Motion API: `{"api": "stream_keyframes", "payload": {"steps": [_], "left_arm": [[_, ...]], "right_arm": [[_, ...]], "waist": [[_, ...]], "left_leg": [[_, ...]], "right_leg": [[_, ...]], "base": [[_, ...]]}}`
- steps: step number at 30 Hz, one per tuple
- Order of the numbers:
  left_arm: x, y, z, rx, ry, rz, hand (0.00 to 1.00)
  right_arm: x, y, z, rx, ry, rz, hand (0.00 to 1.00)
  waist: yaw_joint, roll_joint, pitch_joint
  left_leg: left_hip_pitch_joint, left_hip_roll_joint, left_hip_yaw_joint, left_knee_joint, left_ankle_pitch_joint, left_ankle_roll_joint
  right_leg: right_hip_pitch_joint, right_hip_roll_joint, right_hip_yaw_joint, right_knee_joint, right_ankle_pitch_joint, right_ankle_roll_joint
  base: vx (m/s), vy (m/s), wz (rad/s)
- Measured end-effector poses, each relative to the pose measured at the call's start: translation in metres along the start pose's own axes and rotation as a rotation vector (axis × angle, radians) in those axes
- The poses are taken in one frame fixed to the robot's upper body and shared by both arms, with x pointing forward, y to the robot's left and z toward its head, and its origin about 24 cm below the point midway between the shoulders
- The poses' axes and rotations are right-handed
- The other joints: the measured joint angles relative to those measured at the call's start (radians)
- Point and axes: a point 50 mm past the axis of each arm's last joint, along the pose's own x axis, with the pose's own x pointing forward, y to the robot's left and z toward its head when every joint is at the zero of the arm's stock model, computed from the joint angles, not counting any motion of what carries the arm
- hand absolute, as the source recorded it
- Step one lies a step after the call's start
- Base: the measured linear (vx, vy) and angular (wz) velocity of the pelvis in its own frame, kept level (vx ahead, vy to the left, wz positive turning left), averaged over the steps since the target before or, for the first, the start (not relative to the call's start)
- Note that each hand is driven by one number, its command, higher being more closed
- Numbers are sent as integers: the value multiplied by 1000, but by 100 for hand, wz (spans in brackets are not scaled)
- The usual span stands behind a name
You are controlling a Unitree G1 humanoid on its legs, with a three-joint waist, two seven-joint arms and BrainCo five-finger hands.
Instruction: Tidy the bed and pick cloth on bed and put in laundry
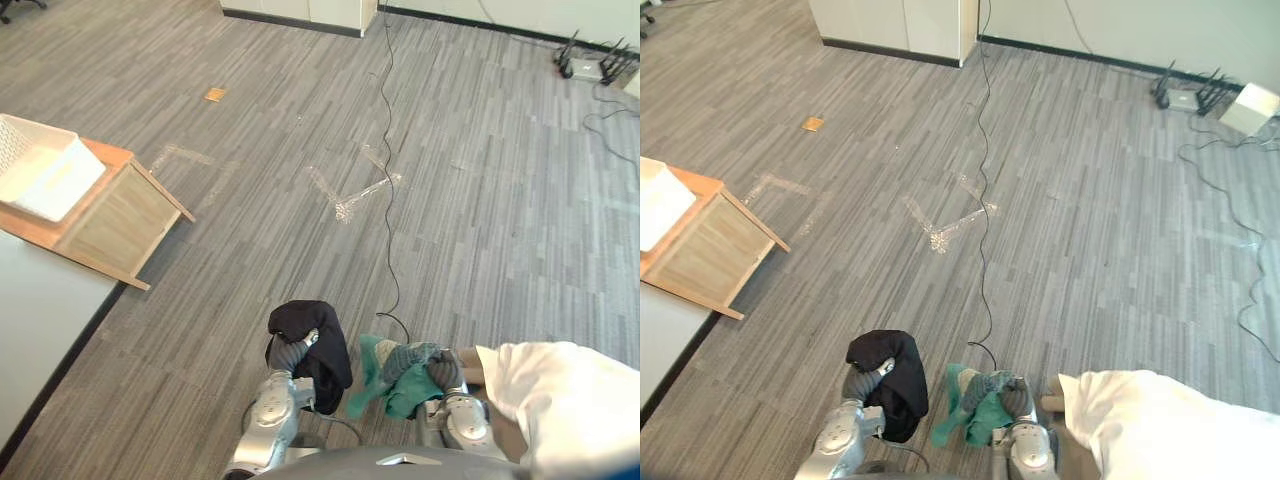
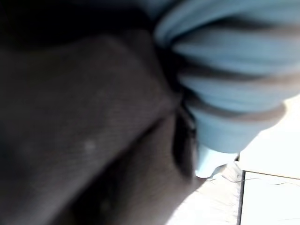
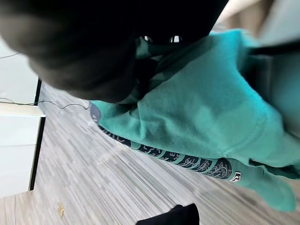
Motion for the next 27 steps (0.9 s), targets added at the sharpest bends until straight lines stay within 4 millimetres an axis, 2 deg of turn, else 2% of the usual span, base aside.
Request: {"api": "stream_keyframes", "payload": {"steps": [1,2,3,4,6,8,9,11,12,13,14,15,16,17,18,19,20,21,22,23,24,25,26,27], "left_arm": [[-2,-2,-3,-12,10,-8,100],[-3,-4,-4,-25,17,-16,100],[-3,-5,-4,-31,15,-24,100],[-4,-5,-4,-37,17,-27,100],[-4,-5,-4,-45,17,-28,100],[-6,-5,-1,-53,1,-31,100],[-6,-6,1,-56,-8,-35,100],[-5,-7,7,-63,-30,-39,100],[-4,-8,9,-64,-38,-41,100],[-3,-9,12,-64,-47,-45,100],[-3,-9,12,-67,-46,-43,100],[-1,-7,15,-76,-57,-32,100],[1,-8,19,-90,-71,-27,100],[2,-8,21,-95,-75,-22,100],[3,-3,24,-113,-89,2,100],[3,-4,26,-119,-95,2,100],[-3,-3,21,-136,-85,13,100],[-8,-1,17,-141,-80,20,100],[-7,1,13,-127,-61,24,100],[-8,2,11,-125,-51,27,100],[-8,3,11,-123,-50,30,100],[-8,7,10,-108,-48,33,100],[-8,11,10,-85,-45,35,100],[-8,14,9,-75,-41,39,100]], "right_arm": [[0,1,1,-14,-5,13,100],[1,0,2,-20,-12,19,100],[1,1,3,-19,-13,19,100],[4,2,7,-18,-28,23,100],[7,3,13,-20,-47,29,100],[10,10,21,-29,-75,55,100],[11,11,23,-29,-82,61,100],[10,11,23,-28,-82,63,100],[10,10,23,-28,-82,61,100],[10,9,23,-26,-80,56,100],[10,10,23,-25,-80,55,100],[9,11,24,-20,-85,57,100],[7,11,30,-6,-114,49,100],[7,11,32,-7,-122,45,100],[11,12,37,-7,-137,44,100],[11,12,39,-7,-141,44,100],[9,9,35,-12,-134,38,100],[9,8,31,-17,-118,35,100],[10,8,23,-15,-83,27,100],[11,7,20,-18,-67,26,100],[10,7,18,-15,-59,24,100],[9,7,15,-7,-46,20,100],[8,5,12,1,-34,10,100],[7,4,11,-1,-30,8,100]], "waist": [[4,-3,2],[18,1,5],[26,-1,8],[38,4,12],[53,-1,15],[67,-2,18],[76,-3,19],[81,-2,19],[79,0,19],[79,2,19],[83,1,20],[92,-39,16],[98,-62,17],[98,-66,21],[105,-77,33],[108,-80,28],[112,-57,7],[119,-46,-11],[128,-75,-21],[136,-82,-24],[134,-85,-23],[126,-96,-22],[105,-108,-16],[95,-111,-16]], "left_leg": [[-74,14,12,182,92,4],[-131,34,35,349,121,-7],[-159,46,60,420,106,-1],[-208,52,105,518,68,5],[-273,24,152,550,20,-1],[-323,-26,179,458,-31,4],[-335,-49,183,384,-46,13],[-339,-96,208,110,-38,34],[-337,-104,212,32,-11,44],[-330,-112,227,-88,62,60],[-313,-119,258,-145,175,104],[-273,-160,282,-199,185,115],[-268,-191,304,-200,184,113],[-279,-195,318,-166,176,109],[-342,-187,385,8,148,114],[-346,-187,402,5,119,130],[-319,-171,406,-76,130,148],[-294,-174,416,-103,64,200],[-250,-214,420,-150,52,193],[-204,-238,414,-201,53,194],[-186,-245,407,-215,57,194],[-151,-266,381,-230,45,211],[-112,-285,333,-229,29,232],[-91,-287,322,-224,22,240]], "right_leg": [[56,18,-10,-19,-30,-21],[117,42,-13,-46,-52,-36],[146,55,-11,-59,-58,-46],[200,75,6,-84,-75,-73],[250,91,35,-117,-88,-92],[296,97,79,-143,-95,-103],[317,97,96,-156,-91,-95],[364,91,126,-188,-113,-73],[375,89,126,-188,-123,-63],[391,87,125,-188,-140,-49],[412,77,124,-183,-163,-29],[422,37,117,-181,-187,-3],[441,9,102,-201,-196,13],[456,-4,86,-214,-188,16],[500,-24,68,-222,-170,39],[514,-29,60,-219,-172,43],[531,-6,55,-207,-174,49],[536,-7,60,-161,-211,72],[501,-49,63,-38,-264,106],[428,-79,67,150,-276,131],[388,-92,72,252,-269,166],[312,-123,88,453,-215,253],[254,-161,80,635,-183,253],[230,-180,64,719,-191,235]], "base": [[478,-335,10],[486,-324,1],[488,-302,-24],[530,-284,-46],[394,-176,-56],[348,-24,-67],[409,55,-69],[367,124,-42],[340,173,-9],[276,151,2],[360,183,13],[391,169,36],[399,160,50],[411,205,59],[266,165,40],[229,143,31],[150,97,12],[224,117,19],[334,166,22],[325,141,27],[442,175,38],[453,147,65],[459,111,80],[429,42,105]]}}
